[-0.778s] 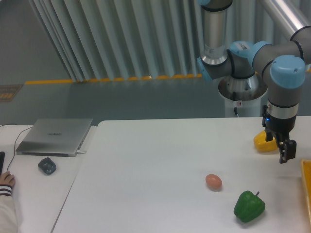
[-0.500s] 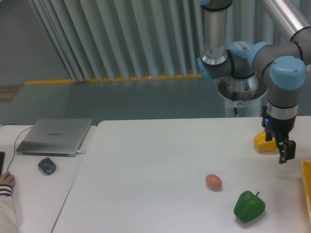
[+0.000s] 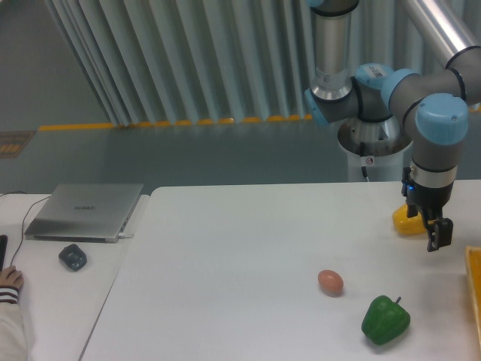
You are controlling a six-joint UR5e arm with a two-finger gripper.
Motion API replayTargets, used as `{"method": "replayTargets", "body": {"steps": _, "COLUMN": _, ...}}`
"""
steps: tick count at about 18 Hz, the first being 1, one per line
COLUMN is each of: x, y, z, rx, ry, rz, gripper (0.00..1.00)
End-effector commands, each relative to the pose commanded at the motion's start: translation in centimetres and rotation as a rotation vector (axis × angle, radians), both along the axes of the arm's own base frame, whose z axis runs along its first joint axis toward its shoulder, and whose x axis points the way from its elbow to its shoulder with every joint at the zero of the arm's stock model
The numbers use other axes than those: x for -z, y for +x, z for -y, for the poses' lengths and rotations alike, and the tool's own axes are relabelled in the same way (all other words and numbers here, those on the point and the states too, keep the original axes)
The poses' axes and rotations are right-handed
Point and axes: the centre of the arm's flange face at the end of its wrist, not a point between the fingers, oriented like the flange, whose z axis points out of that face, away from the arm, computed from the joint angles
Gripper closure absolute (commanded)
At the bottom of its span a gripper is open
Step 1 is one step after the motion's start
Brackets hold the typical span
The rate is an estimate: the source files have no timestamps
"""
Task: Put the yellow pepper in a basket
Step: 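Lower the open gripper around the yellow pepper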
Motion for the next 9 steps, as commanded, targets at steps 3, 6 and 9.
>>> {"method": "replayTargets", "body": {"steps": 3, "x": 0.5, "y": 0.3, "z": 0.2, "rx": -0.001, "ry": -0.013, "rz": 0.004, "gripper": 0.00}}
{"method": "replayTargets", "body": {"steps": 6, "x": 0.2, "y": 0.8, "z": 0.4, "rx": 0.005, "ry": -0.020, "rz": 0.004, "gripper": 0.00}}
{"method": "replayTargets", "body": {"steps": 9, "x": 0.8, "y": 2.1, "z": 1.9, "rx": 0.023, "ry": -0.067, "rz": -0.007, "gripper": 0.00}}
